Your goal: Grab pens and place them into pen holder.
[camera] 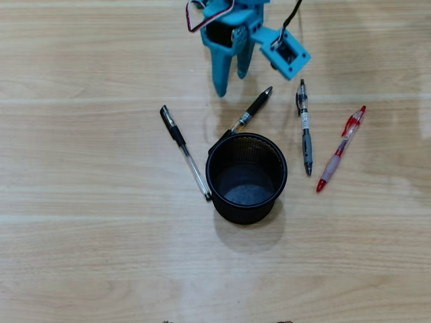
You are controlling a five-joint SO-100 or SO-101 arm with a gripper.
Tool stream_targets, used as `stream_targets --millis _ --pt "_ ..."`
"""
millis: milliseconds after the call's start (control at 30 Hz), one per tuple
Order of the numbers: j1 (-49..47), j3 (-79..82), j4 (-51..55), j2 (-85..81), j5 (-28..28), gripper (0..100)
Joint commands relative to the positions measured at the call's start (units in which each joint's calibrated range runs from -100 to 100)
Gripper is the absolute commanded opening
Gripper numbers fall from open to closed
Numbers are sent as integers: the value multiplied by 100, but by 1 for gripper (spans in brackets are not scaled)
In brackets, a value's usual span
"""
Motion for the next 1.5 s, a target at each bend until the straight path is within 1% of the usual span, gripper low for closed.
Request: stream_targets --millis 0,100,233,300,433,633,733,933,1133,1267,1367,1467 --pt "622 -3142 2017 2187 -529 31" --pt "824 -3467 2077 2618 -607 31" --pt "1122 -3467 2069 3023 -539 31" --pt "1243 -3467 2026 3192 -372 31" --pt "1509 -3458 1484 3302 -27 31" --pt "1598 -3685 1399 2998 141 31" --pt "1598 -4029 1399 2567 141 31" --pt "1566 -4436 1399 2339 146 31" --pt "2074 -4056 1416 2373 31 31" --pt "2614 -3214 1424 2373 -372 31" --pt "2606 -2716 1407 2381 -576 31" --pt "2324 -2562 1407 2508 -748 31"
